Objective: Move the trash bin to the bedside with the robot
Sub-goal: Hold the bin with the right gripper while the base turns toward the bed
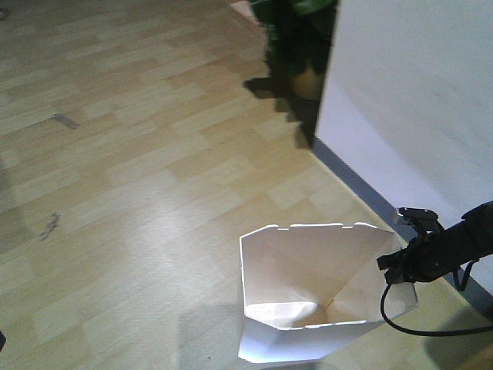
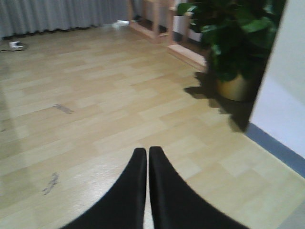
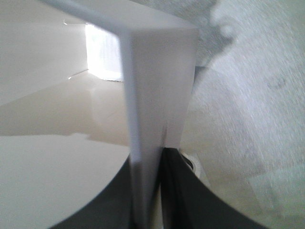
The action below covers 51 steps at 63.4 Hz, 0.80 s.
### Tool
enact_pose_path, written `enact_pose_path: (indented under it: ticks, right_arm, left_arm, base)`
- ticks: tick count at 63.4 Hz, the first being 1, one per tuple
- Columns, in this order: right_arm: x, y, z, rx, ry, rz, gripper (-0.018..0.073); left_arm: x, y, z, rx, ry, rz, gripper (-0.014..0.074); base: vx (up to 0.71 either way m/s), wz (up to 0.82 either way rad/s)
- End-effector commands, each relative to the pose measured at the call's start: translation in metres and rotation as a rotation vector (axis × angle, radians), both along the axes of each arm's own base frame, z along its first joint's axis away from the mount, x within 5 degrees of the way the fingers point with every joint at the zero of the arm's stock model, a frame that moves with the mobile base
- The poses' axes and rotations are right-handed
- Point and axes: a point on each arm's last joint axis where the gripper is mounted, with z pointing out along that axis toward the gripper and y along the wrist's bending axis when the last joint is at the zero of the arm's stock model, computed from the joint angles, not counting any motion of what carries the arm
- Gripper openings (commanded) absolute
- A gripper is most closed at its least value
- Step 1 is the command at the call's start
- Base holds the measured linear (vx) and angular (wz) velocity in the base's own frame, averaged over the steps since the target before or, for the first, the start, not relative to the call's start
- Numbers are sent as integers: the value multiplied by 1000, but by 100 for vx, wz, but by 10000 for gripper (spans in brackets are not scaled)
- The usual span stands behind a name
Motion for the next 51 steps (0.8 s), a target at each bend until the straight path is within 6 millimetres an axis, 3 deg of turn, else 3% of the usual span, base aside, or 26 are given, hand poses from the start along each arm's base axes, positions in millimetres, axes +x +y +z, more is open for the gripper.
enact_pose_path:
  ticks: [1, 31, 51]
  right_arm:
    - [9, 11, 29, 156, -36, 1, -2]
    - [9, 11, 29, 156, -36, 1, -2]
    - [9, 11, 29, 156, -36, 1, -2]
  left_arm:
    - [3, 0, 4, -6, -52, -2, -6]
    - [3, 0, 4, -6, -52, -2, -6]
    - [3, 0, 4, -6, -52, -2, -6]
  base:
    - [18, 70]
    - [20, 75]
    - [24, 43]
